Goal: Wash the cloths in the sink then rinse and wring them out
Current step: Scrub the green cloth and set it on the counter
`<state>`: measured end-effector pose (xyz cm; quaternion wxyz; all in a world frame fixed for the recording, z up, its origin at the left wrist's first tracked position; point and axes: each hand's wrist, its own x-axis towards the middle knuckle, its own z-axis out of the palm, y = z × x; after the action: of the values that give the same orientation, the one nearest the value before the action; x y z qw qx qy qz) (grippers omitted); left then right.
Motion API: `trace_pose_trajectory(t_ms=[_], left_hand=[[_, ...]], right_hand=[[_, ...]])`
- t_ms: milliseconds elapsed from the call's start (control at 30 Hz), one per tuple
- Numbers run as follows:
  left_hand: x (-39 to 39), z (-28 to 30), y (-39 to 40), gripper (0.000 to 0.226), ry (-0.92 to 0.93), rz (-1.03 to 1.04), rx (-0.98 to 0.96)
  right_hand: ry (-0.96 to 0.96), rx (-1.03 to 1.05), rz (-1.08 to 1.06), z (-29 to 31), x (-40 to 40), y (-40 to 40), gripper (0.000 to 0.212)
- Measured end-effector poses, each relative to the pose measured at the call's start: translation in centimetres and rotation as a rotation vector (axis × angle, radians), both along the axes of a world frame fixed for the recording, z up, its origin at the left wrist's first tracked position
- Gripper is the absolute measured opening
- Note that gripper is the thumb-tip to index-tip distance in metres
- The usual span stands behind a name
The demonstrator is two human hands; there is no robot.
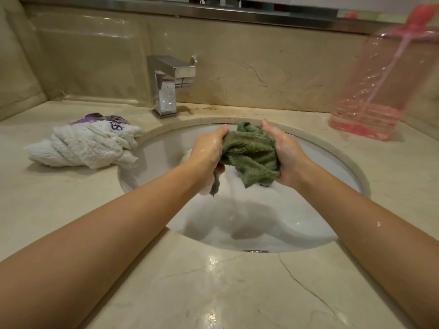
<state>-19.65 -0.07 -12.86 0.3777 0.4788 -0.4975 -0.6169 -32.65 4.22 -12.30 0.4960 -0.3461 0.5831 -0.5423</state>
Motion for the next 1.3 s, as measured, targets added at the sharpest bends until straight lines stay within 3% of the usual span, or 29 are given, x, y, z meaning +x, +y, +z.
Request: trace_pose_trajectory(t_ms=[100,167,233,300,467,600,733,833,900,967,1100,1233,1300], left_hand=[[-0.3,0.1,0.3,0.053,0.086,0.001,0.034],[-0.7,0.2,0.9,0.061,0.124,0.009,0.076],[-1.0,0.0,1.6,0.053,0.179,-0.017,0.123],[-0.8,0.3,2.9,0.041,0.292,-0.049,0.178],[-0.3,0.7,3.0,0.028,0.276,0.019,0.180],[-0.4,0.0,2.3,0.036,0.170,-0.010,0.033],[-0.3,0.0,2.0,0.032,0.152,-0.023,-0.035],[-0.1,0.1,2.6,0.035,0.255,0.000,0.023],[0.0,0.4,2.9,0.039,0.336,0.049,0.153],[0.0,0.4,3.1,0.038,0.282,0.083,0.246],[-0.7,-0.1,3.2,0.044,0.448,0.142,0.186],[-0.3,0.7,3.6,0.043,0.312,0.033,0.280],[-0.5,0.3,3.2,0.039,0.321,0.048,0.233]], right_hand=[[0.176,-0.191,-0.087,0.1,0.9,0.3,0.042],[0.422,-0.368,-0.166,0.0,1.8,0.6,0.042],[0.713,-0.537,-0.236,-0.4,3.3,1.2,0.048],[0.858,-0.664,-0.295,-0.9,4.6,1.3,0.045],[1.138,-0.387,-0.318,-0.8,4.0,-0.8,0.044],[1.121,-0.611,-0.288,-1.6,5.1,0.7,0.038],[1.110,-0.408,-0.285,-1.0,4.9,-0.4,0.039],[1.170,-0.660,-0.285,-1.4,6.2,0.8,0.032],[1.193,-0.586,-0.272,-1.1,6.0,0.3,0.032],[1.221,-0.390,-0.266,-0.9,5.1,-0.6,0.032],[1.227,-0.577,-0.245,-1.6,5.7,0.5,0.032],[1.136,-0.350,-0.246,-1.3,4.2,-0.8,0.040],[1.163,-0.523,-0.262,-1.3,4.5,0.1,0.038]])
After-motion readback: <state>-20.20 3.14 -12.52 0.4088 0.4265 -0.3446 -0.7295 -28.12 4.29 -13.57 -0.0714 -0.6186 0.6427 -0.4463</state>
